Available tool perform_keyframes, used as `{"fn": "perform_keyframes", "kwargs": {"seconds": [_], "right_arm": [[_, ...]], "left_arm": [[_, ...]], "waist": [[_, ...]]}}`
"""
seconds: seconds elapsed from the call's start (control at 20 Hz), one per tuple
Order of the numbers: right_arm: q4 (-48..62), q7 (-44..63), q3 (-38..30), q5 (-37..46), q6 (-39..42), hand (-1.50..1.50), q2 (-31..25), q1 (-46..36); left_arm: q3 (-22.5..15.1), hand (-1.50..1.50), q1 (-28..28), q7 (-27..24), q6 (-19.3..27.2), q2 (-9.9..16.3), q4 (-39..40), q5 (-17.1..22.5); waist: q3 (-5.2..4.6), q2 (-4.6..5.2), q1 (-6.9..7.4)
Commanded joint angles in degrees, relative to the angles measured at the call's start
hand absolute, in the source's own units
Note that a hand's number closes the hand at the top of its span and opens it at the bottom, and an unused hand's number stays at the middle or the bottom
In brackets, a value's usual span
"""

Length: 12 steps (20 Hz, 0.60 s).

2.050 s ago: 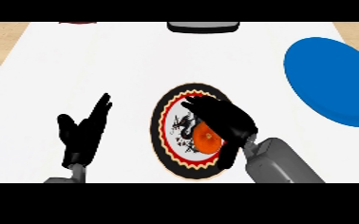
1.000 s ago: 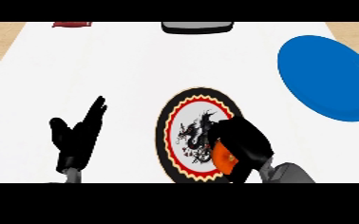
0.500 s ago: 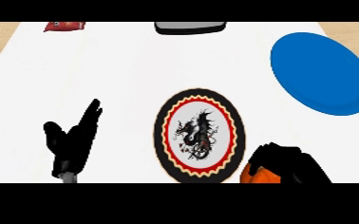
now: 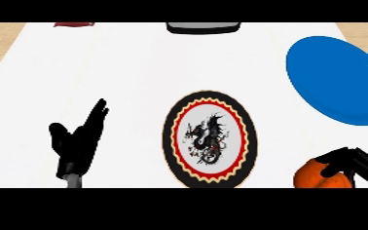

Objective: Pick the squash from the plate and place it in the plate

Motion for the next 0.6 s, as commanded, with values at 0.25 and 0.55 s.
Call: {"fn": "perform_keyframes", "kwargs": {"seconds": [0.25, 0.55], "right_arm": [[22.6, -8.4, -17.9, -17.0, 0.0, 1.50, -0.1, -14.3], [42.2, -15.6, -23.4, -14.8, -3.8, 1.50, -2.6, -27.0]], "left_arm": [[-0.5, 0.00, -1.5, 3.8, -1.8, -0.5, 1.7, 1.1], [-0.4, 0.00, -5.0, 2.8, -0.2, -2.2, 5.3, -0.5]], "waist": [[-0.28, 0.59, 1.82], [-0.28, 0.74, 2.12]]}}
